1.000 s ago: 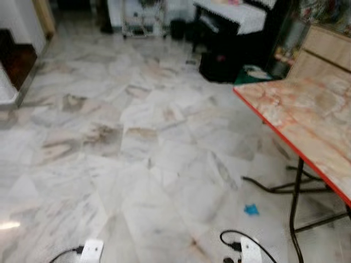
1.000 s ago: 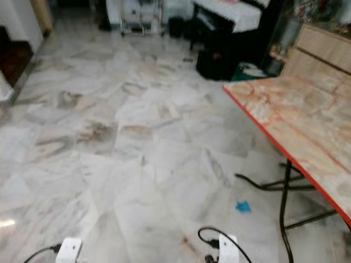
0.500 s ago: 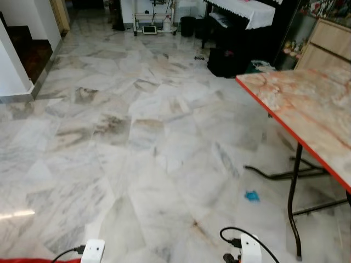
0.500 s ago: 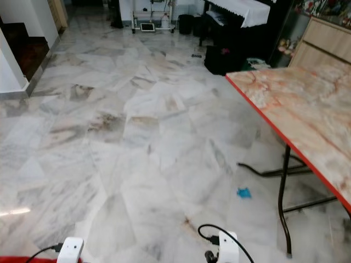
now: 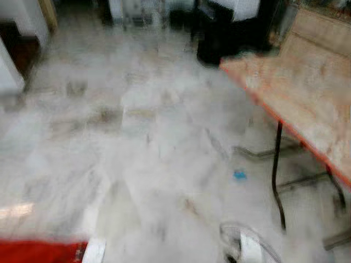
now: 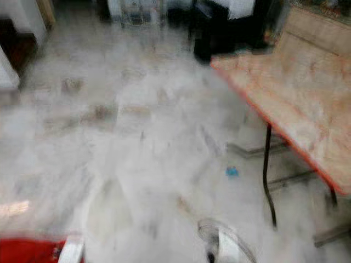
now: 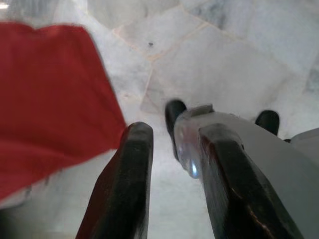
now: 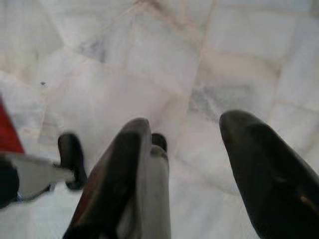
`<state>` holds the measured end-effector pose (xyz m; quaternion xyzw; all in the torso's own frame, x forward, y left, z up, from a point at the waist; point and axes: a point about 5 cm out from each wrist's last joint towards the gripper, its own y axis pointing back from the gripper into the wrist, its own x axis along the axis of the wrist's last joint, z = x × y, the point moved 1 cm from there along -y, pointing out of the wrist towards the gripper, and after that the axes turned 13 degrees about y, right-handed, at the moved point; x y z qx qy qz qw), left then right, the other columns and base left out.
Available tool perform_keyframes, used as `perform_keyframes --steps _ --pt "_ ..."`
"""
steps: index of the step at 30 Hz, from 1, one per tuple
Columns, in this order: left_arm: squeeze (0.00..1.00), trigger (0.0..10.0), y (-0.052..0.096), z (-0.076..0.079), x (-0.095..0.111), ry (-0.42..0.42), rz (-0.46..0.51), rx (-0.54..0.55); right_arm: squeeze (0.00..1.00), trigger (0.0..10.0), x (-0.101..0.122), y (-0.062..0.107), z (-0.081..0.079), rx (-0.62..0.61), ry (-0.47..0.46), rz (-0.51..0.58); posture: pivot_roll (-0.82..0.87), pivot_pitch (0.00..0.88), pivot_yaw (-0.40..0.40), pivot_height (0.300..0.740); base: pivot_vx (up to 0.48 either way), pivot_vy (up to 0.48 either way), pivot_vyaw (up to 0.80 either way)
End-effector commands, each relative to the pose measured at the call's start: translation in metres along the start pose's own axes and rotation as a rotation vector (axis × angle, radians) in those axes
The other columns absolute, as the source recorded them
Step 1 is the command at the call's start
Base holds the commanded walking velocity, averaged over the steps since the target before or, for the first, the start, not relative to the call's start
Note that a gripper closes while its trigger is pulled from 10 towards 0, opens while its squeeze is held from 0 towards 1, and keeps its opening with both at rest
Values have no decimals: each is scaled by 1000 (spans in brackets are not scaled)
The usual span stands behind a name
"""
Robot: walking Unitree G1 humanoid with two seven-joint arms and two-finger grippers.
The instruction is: Move the pillow to the sofa from floor
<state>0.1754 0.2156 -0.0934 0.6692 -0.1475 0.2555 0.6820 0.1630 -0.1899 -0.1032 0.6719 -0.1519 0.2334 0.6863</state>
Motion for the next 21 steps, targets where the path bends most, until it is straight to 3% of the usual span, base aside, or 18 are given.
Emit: perform_keyframes --steps 1,13,21 --pt "0 10000 2 -7 -6 -19 -19 16 0 10000 7 -2 -6 16 2 20 -52 0 -53 740 -289 0 800" --pt "0 10000 3 -11 -5 -18 -13 20 0 10000 7 -2 -6 20 2 17 -51 0 -53 740 -44 0 800" --pt "0 10000 1 -4 -6 -20 -16 13 0 10000 6 -2 -6 22 1 17 -52 0 -52 740 0 0 800"
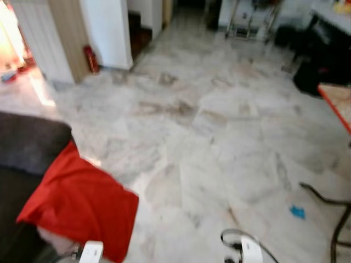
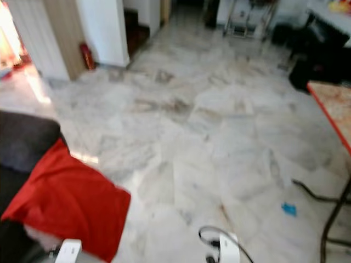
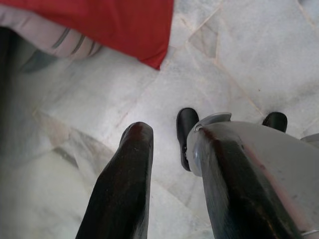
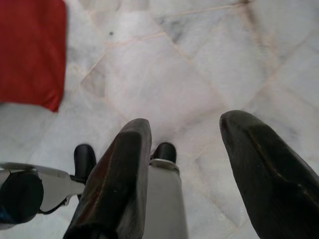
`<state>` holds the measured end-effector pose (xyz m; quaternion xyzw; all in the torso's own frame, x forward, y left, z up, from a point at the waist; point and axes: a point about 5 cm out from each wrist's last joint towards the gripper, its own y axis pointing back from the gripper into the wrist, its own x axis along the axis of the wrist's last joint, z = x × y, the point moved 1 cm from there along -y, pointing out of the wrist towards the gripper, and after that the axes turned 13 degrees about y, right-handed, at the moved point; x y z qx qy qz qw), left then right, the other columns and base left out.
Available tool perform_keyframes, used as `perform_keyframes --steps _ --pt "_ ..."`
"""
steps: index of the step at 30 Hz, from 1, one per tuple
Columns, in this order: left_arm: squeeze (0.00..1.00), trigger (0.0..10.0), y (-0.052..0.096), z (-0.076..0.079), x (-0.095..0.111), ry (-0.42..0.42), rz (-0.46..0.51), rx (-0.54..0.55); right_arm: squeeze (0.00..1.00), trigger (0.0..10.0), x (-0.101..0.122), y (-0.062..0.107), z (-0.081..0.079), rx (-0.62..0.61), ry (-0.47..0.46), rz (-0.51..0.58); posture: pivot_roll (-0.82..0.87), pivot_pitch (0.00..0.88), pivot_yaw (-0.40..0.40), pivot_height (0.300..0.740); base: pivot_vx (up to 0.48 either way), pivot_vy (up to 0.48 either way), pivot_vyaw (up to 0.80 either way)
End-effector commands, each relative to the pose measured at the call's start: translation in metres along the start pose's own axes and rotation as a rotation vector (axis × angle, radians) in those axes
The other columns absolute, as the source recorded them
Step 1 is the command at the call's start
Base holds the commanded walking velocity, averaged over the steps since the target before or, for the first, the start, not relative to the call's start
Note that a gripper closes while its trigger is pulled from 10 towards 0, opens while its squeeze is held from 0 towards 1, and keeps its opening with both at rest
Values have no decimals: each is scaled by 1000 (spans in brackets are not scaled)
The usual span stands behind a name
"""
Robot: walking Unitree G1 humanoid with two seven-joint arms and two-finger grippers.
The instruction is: Move the pillow to the sofa from floor
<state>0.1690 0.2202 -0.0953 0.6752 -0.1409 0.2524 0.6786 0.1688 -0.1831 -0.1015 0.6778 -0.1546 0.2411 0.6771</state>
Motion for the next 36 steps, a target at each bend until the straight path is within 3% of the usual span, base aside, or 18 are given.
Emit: perform_keyframes --steps 1,8,16,36 --pt "0 10000 -1 4 0 -21 -3 -4 0 10000 0 0 0 1 0 0 -52 0 -52 740 0 0 800" --pt "0 10000 -3 15 2 -22 -2 -14 0 10000 0 0 0 2 -1 -1 -52 0 -54 740 0 0 800" --pt "0 10000 -3 15 3 -15 1 -12 0 10000 0 0 0 2 1 -2 -53 0 -55 740 0 0 800" --pt "0 10000 -2 6 3 -11 5 -8 0 10000 -1 0 3 -42 -57 6 -51 0 -54 740 0 0 0"
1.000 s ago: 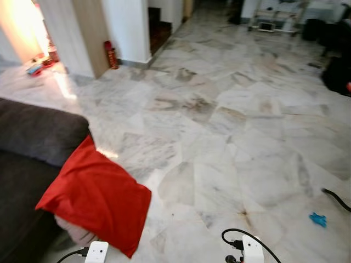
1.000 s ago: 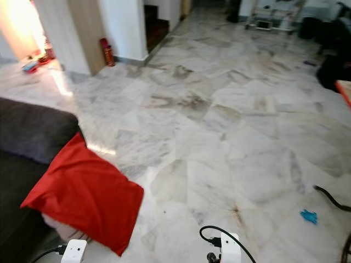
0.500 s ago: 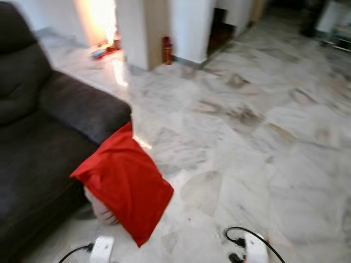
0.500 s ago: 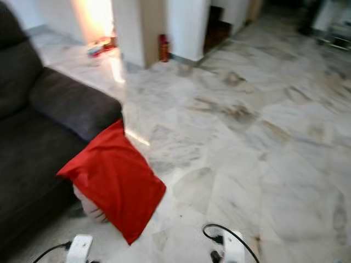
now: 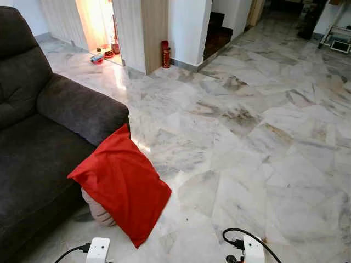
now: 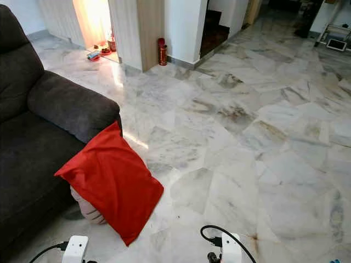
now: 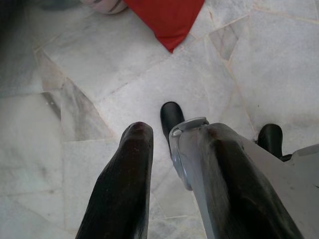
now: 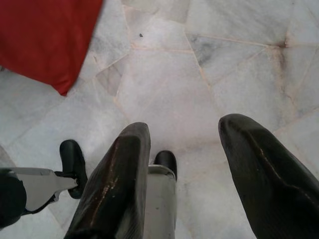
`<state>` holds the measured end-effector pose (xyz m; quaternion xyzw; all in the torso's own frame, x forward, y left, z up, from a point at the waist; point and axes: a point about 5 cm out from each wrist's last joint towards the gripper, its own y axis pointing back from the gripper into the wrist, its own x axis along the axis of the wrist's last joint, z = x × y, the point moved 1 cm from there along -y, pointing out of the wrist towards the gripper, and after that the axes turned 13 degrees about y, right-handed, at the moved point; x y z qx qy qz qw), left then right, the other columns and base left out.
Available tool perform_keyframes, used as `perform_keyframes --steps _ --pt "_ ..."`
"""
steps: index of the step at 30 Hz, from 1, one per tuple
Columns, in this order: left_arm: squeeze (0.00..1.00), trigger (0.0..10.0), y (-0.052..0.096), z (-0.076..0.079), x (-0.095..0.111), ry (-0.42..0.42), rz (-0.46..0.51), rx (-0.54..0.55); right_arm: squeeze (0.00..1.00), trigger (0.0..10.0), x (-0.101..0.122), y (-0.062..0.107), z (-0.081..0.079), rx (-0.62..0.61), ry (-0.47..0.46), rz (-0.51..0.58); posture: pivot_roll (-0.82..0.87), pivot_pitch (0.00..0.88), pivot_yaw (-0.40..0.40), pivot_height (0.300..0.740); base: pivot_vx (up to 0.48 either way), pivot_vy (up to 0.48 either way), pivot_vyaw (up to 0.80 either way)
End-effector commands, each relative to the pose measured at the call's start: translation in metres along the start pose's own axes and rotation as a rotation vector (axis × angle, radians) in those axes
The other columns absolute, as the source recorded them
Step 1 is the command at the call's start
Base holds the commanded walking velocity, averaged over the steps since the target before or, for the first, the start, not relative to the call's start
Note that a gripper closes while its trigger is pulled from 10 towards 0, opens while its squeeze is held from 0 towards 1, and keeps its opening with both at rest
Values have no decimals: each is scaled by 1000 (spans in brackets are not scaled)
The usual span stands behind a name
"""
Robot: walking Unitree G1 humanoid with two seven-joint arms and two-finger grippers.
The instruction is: Move the pillow to the sofa from floor
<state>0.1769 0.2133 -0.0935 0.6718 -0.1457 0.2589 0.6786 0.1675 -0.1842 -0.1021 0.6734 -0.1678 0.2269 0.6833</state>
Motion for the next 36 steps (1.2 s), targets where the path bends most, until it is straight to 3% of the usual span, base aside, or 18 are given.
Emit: perform_keyframes --steps 1,15,24,36 --pt "0 10000 1 -2 -3 -23 -10 -5 0 10000 0 0 3 -28 -46 8 -51 0 -54 740 0 0 0" --pt "0 10000 2 -8 1 -56 -4 -6 0 10000 -4 1 5 -126 -127 -15 -55 0 -32 740 0 0 0" --pt "0 10000 2 -9 3 -64 -3 -12 0 10000 0 0 3 -83 11 -16 -58 0 -29 740 0 0 0" --pt "0 10000 2 -11 1 -70 -7 -14 0 10000 5 0 3 -72 49 28 -56 0 -26 740 0 0 0"
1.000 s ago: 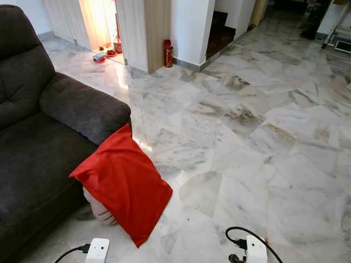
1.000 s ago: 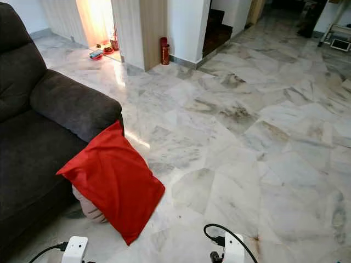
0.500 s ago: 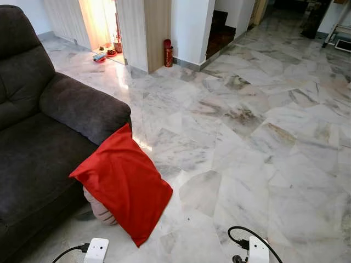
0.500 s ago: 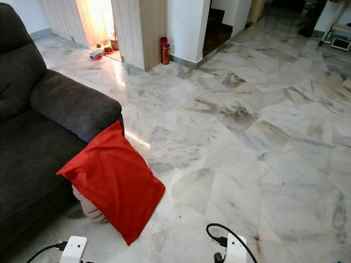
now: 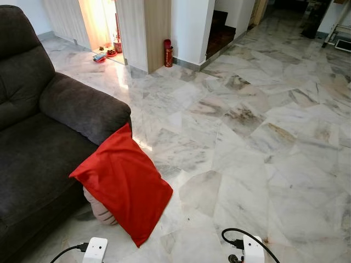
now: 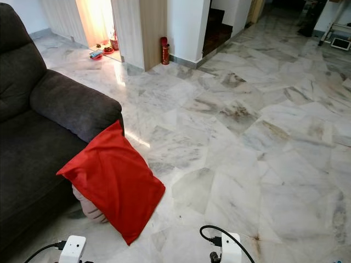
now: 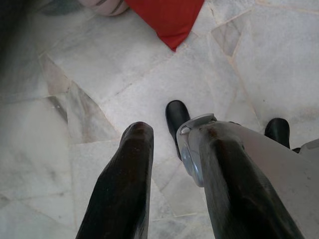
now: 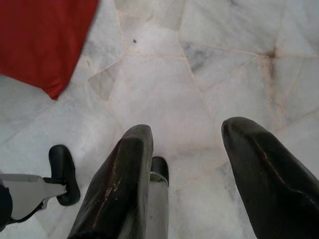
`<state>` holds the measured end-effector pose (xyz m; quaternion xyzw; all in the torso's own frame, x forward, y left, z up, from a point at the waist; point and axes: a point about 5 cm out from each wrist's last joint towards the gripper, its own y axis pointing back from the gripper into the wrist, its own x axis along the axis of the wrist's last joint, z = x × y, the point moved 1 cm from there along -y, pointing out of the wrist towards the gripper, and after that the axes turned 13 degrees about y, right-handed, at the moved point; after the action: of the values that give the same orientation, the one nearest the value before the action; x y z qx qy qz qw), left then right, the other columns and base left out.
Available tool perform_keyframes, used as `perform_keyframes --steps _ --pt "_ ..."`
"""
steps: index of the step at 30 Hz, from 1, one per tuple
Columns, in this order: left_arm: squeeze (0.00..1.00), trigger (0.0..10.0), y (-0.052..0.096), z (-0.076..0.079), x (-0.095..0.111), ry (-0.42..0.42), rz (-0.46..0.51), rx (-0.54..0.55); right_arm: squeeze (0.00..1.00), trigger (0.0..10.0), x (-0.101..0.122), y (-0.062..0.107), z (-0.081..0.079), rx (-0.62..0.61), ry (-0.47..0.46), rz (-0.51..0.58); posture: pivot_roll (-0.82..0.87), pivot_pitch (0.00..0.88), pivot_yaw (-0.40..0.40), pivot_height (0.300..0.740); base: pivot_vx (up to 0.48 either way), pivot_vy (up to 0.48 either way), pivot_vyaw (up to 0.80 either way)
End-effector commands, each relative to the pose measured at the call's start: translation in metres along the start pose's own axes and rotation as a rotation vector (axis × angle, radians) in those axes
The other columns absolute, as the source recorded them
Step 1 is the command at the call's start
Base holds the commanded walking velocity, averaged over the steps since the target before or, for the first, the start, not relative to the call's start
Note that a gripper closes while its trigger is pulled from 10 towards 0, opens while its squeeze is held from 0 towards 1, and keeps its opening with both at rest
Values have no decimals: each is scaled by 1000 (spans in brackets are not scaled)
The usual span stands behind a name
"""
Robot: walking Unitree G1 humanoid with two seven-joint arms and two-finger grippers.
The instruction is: Move the pillow to the sofa from floor
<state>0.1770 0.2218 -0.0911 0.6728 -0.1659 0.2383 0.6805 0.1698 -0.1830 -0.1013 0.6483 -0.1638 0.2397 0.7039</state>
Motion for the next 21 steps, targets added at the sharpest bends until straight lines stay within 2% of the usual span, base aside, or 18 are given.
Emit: perform_keyframes --steps 1,8,14,15,17,18,19,20,21 --pt "0 10000 1 -2 -2 -17 -5 4 0 10000 4 0 5 -26 -1 31 -59 0 -26 740 0 0 0" --pt "0 10000 0 1 2 -18 -1 3 0 10000 8 1 7 -55 -25 71 -56 0 -27 740 0 0 0" --pt "0 10000 -2 6 8 -20 9 -7 0 10000 15 2 8 -67 -40 153 -55 0 -21 740 0 0 0" --pt "0 10000 -3 6 8 -23 9 -8 0 10000 24 1 14 -82 -31 183 -55 0 -21 740 0 0 0" --pt "0 10000 -3 7 9 -25 10 -9 0 10000 73 2 47 -137 -19 321 -57 0 -20 740 0 0 0" --pt "0 10000 -3 8 11 -25 13 -9 0 10000 120 8 70 -171 -24 439 -57 0 -20 740 0 0 0" --pt "0 10000 -3 8 11 -25 13 -9 0 10000 120 8 70 -171 -24 439 -57 0 -20 740 0 0 0" --pt "0 10000 -3 8 12 -24 16 -8 0 10000 141 12 76 -184 -24 496 -51 0 -27 740 0 0 0" --pt "0 10000 -3 8 11 -21 17 -7 0 10000 150 14 77 -187 -18 523 -48 0 -30 740 0 0 0"
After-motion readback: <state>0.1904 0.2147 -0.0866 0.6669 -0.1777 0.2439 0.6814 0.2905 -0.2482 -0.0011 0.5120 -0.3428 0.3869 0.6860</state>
